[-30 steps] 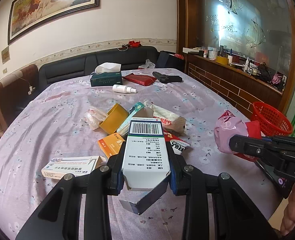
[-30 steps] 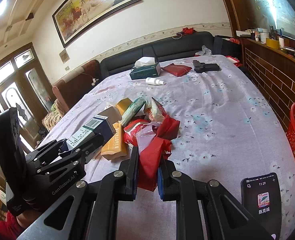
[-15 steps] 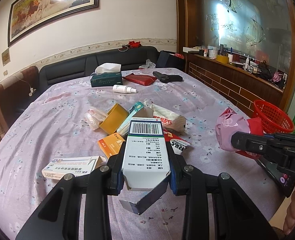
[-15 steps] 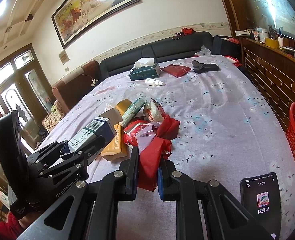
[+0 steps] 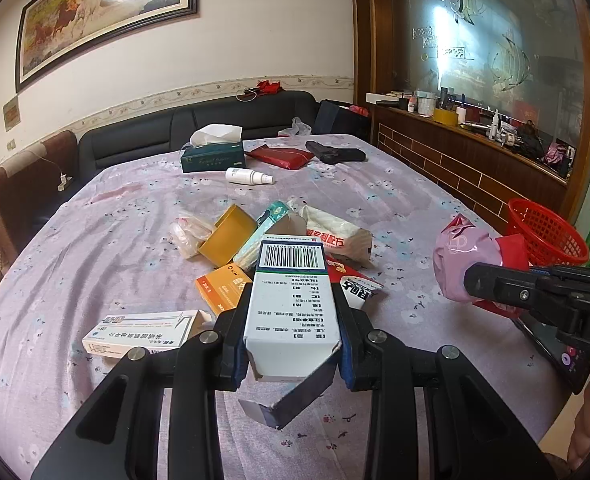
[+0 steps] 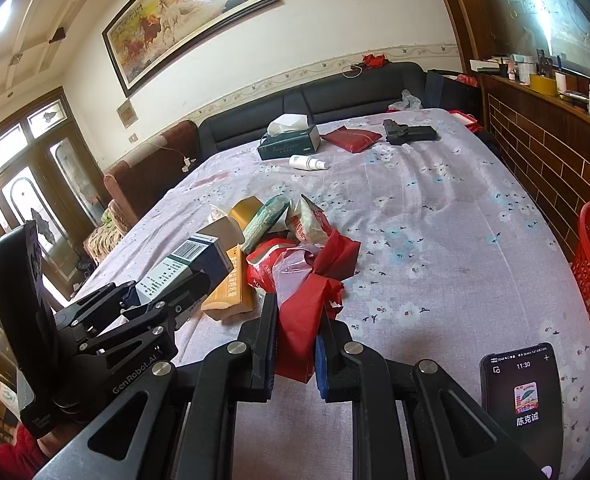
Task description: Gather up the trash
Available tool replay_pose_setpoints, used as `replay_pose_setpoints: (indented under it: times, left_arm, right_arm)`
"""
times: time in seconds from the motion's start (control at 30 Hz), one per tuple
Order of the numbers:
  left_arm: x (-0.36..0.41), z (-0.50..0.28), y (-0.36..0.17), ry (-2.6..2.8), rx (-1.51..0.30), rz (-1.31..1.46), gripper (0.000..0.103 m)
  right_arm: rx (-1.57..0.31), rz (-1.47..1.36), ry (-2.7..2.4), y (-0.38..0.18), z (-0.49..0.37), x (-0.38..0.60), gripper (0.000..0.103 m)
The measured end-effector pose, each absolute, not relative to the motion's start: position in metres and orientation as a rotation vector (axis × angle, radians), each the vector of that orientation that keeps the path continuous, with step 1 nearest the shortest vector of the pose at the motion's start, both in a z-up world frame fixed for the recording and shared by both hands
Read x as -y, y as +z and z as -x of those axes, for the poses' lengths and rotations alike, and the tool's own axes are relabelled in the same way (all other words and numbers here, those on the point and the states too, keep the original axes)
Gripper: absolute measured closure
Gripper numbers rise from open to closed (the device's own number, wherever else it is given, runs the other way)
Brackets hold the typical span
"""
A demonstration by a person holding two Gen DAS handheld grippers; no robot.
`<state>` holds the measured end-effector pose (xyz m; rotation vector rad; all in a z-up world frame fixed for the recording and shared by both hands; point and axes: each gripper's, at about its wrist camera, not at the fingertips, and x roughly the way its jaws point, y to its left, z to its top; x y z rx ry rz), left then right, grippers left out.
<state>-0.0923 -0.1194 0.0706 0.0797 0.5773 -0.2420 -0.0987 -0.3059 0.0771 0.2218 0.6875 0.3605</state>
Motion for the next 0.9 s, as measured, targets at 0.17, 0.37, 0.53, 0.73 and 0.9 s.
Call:
replay_pose_setpoints:
  times: [0.17,0.37,0.53,0.73,0.9]
  left_arm:
    - [0.120,0.092,0.070,-0.241,-0.578,-0.079,0.070]
    - [0.119,0.092,0.071,-0.245,-0.579,-0.074,0.070]
    - [0.118,0.092,0.071,-0.258,-0.583,-0.057,0.070]
    - [0.121,0.094,0.072,-0.267,-0.582,-0.059,0.070]
    - [0.122,0.094,0.074,-0.272,-0.580,-0.054,0.070]
  right_arm:
    - [-0.688,-0.226,0.361,0.077,0.098,0.307,0.087]
    - [-0.689,-0.233,0.358,0.077,0.097,0.310,0.087]
    - [-0.685,-0.237,0.353,0.078,0.098,0.312,0.087]
    - [-0.693,-0.253,0.349,0.076,0.098,0.315,0.087]
    - [-0.684,-0.258,0.351,0.080,0.100,0.316,0.087]
